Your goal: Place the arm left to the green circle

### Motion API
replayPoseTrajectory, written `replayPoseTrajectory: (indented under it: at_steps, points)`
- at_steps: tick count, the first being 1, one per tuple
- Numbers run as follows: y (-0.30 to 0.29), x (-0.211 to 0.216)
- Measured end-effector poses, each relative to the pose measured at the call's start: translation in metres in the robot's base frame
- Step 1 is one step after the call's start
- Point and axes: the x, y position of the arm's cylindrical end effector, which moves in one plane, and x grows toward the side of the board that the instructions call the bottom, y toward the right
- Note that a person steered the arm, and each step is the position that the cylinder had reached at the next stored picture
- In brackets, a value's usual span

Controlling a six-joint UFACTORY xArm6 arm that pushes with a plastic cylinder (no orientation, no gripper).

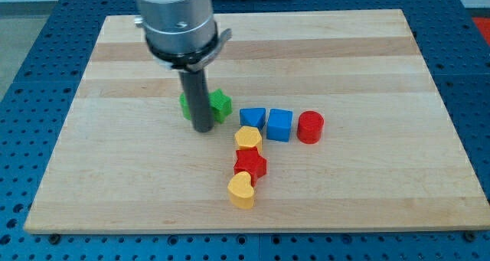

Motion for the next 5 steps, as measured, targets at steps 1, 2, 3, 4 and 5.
replayPoseTrajectory:
  at_steps: [1, 2, 3, 4, 5]
  points:
    - [0.012, -0.005]
    - [0.017, -0.023]
    - [0.019, -0.032]
    - [0.015, -0.022]
    - [-0.004, -0.003]
